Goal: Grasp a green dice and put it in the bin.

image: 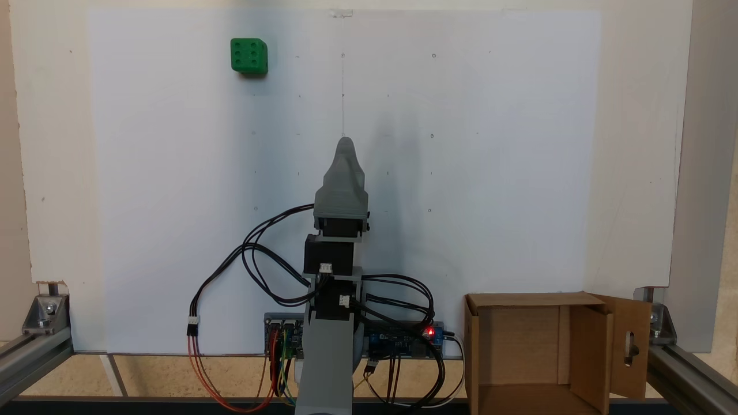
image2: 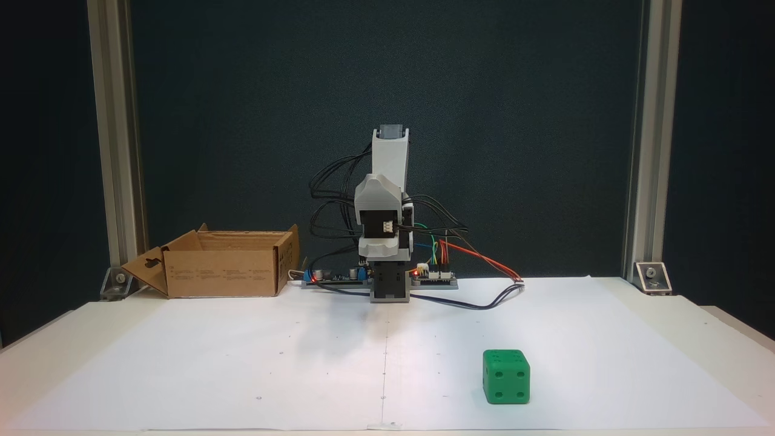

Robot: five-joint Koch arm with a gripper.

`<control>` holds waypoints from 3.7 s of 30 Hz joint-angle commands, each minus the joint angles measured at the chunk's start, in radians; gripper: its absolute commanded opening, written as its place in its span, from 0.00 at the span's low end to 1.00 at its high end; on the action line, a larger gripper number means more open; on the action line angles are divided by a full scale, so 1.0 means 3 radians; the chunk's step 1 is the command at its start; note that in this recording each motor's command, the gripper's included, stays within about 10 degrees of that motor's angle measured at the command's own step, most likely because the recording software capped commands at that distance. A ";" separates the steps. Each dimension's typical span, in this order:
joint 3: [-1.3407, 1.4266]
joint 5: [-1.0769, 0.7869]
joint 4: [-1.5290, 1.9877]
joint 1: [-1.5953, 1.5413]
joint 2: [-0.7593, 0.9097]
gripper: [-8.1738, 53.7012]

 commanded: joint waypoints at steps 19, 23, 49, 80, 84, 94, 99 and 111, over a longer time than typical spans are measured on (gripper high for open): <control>0.0174 -0.0414 -0.0020 0.0000 0.0358 0.84; 0.0020 -0.0409 0.0291 -0.0066 0.0358 0.83; -0.3247 -0.0046 0.5930 -0.0373 0.0026 0.83; -0.7338 0.0777 0.8340 -0.1549 -0.3308 0.83; -0.7424 0.0972 0.8350 -0.1529 -0.3462 0.83; -0.7624 0.1314 0.8345 -0.1529 -0.3625 0.83; -0.7885 0.1355 0.8340 -0.1539 -0.3825 0.83; -0.8253 0.1365 0.8345 -0.1432 -0.4310 0.83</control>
